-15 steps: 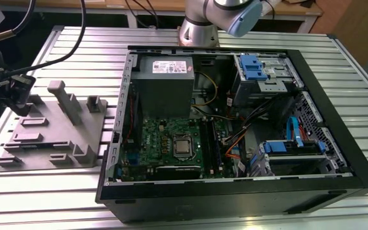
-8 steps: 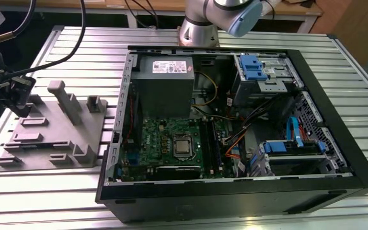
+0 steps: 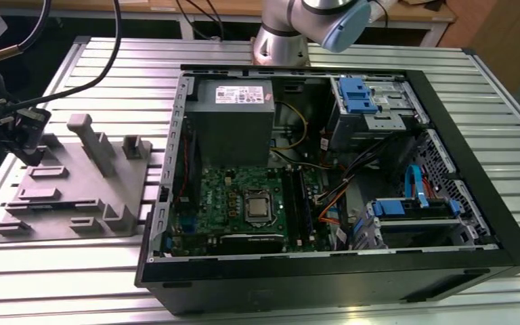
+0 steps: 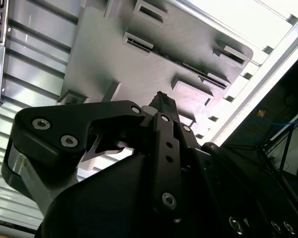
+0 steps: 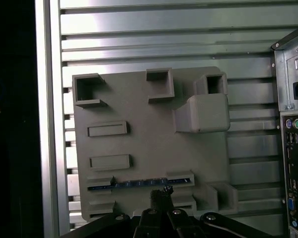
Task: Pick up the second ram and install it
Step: 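Pick up the second ram and move it above second insertion slot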
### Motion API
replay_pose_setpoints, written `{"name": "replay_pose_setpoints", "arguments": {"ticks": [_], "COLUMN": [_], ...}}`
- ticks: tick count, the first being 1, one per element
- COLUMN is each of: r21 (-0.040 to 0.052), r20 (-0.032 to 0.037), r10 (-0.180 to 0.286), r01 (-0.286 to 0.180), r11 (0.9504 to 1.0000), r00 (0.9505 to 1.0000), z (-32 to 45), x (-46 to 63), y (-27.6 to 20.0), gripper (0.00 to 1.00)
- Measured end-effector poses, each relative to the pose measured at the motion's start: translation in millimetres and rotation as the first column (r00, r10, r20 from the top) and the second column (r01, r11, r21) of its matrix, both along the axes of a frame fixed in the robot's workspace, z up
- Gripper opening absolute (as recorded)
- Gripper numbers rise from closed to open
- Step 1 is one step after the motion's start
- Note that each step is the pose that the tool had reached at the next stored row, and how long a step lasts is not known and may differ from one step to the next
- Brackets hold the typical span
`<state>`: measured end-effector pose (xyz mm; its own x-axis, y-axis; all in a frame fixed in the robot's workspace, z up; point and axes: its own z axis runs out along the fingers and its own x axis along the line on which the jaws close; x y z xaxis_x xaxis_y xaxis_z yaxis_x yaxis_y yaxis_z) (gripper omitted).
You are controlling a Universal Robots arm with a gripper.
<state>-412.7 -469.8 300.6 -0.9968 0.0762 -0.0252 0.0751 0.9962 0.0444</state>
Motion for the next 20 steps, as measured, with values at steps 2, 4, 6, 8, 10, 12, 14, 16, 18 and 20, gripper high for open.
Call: {"name": "replay_pose_setpoints", "arguments": {"ticks": [2, 4, 6, 8, 10, 12, 14, 16, 18, 20], "r21": [0.0000, 0.0000, 0.0001, 0.0000, 0.0000, -0.0001, -0.0003, -0.0005, -0.0007, -0.0012], "r20": [0.0000, 0.0000, 0.0001, 0.0001, 0.0000, 0.0000, -0.0001, -0.0001, -0.0001, -0.0001], "r10": [0.000, 0.000, 0.000, 0.009, 0.027, 0.053, 0.083, 0.115, 0.145, 0.175], "r01": [0.000, 0.000, 0.000, -0.009, -0.027, -0.053, -0.083, -0.115, -0.145, -0.175], "r11": [1.0000, 1.0000, 1.0000, 1.0000, 0.9996, 0.9986, 0.9965, 0.9934, 0.9894, 0.9846], "r00": [1.0000, 1.0000, 1.0000, 1.0000, 0.9996, 0.9986, 0.9965, 0.9934, 0.9894, 0.9846], "z": [0.0, -0.1, -0.2, -0.3, -0.2, -0.2, -0.2, -0.3, -0.4, -0.5], "x": [0.0, 0.0, 0.0, -0.1, -0.2, -0.4, -0.5, -0.6, -0.7, -0.8], "y": [0.0, 0.0, 0.0, 0.0, 0.0, 0.0, 0.0, 0.0, 0.0, 0.0], "gripper": [0.11, 0.11, 0.11, 0.11, 0.11, 0.11, 0.11, 0.11, 0.11, 0.11]}}
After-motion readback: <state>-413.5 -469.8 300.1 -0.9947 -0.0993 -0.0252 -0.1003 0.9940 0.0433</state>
